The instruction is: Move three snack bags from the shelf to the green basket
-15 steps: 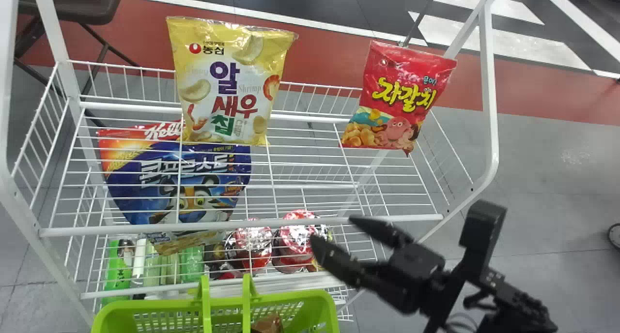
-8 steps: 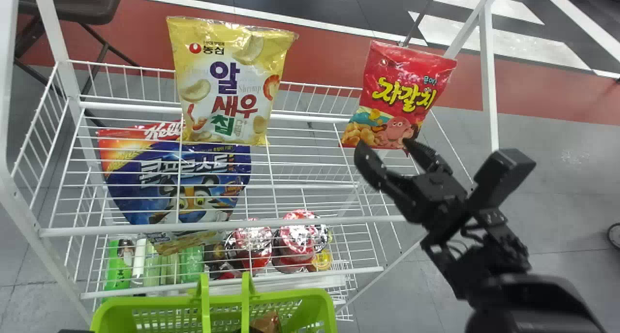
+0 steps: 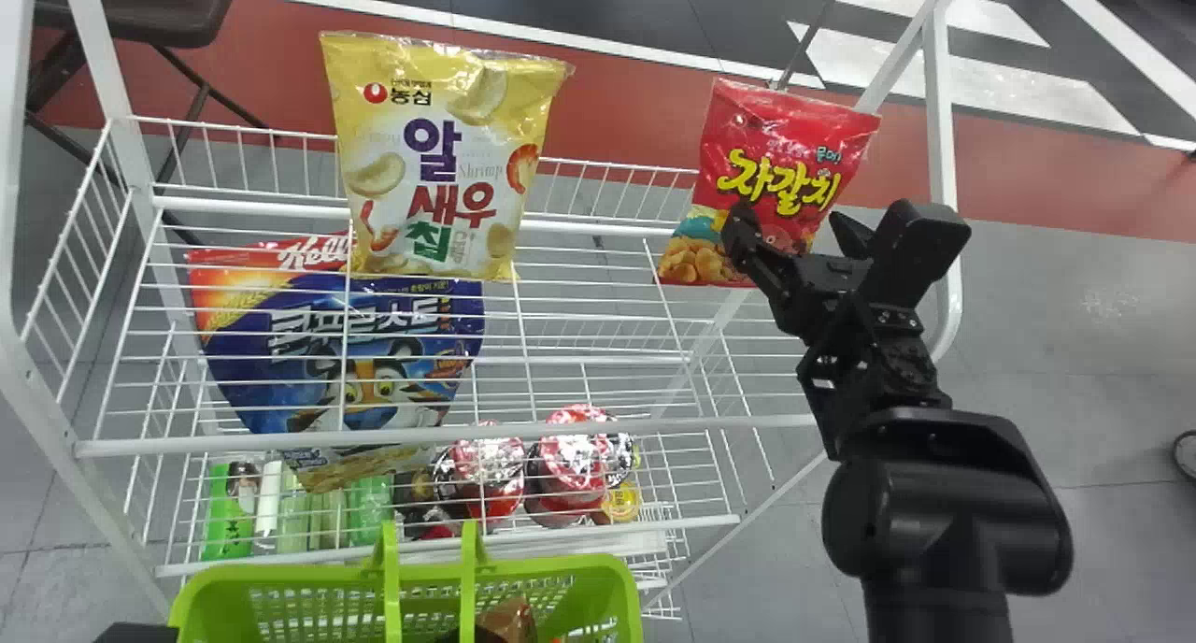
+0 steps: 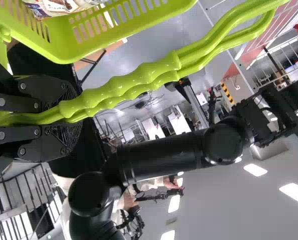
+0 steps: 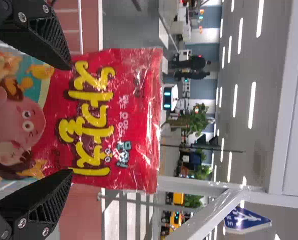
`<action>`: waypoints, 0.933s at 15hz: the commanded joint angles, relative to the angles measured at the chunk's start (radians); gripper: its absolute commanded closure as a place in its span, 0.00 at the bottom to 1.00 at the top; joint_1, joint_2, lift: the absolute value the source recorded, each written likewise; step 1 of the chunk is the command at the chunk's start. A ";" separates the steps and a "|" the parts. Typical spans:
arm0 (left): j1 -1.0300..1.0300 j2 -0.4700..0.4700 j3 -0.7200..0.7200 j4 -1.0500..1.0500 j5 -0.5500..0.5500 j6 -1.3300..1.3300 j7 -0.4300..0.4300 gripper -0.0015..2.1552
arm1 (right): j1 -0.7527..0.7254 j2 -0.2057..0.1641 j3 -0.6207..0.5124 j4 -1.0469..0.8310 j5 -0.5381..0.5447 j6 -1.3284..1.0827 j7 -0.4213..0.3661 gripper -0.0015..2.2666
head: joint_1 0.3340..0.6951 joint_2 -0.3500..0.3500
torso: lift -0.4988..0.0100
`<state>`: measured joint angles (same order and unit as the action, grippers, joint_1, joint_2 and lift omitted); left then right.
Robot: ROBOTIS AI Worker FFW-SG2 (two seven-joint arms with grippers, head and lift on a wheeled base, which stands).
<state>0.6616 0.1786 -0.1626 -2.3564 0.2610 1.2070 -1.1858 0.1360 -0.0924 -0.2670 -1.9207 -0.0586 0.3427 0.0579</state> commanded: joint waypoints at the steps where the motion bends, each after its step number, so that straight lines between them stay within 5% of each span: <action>1: -0.005 0.007 0.000 0.003 0.004 0.001 0.000 0.70 | -0.067 -0.007 -0.003 0.066 0.023 0.028 0.014 0.12 | 1.00 0.00 | 0.89; 2: -0.007 0.012 0.000 0.005 0.006 0.001 0.000 0.70 | -0.078 -0.009 -0.008 0.080 0.026 0.031 0.040 0.25 | 1.00 0.00 | 0.89; 4: -0.010 0.015 0.000 0.008 0.011 0.004 0.002 0.70 | -0.084 -0.009 -0.020 0.080 0.016 0.098 0.117 0.93 | 1.00 0.00 | 0.89; 10: -0.022 0.016 0.002 0.008 0.018 0.013 0.005 0.70 | -0.047 -0.009 -0.038 0.054 0.006 0.092 0.160 0.99 | 1.00 0.00 | 0.89; 14: -0.027 0.018 0.002 0.008 0.020 0.013 0.005 0.70 | 0.048 -0.004 -0.054 -0.126 -0.053 0.108 0.198 0.99 | 1.00 0.00 | 0.89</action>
<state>0.6370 0.1963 -0.1610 -2.3485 0.2797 1.2197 -1.1808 0.1522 -0.0978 -0.3137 -1.9817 -0.0844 0.4373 0.2528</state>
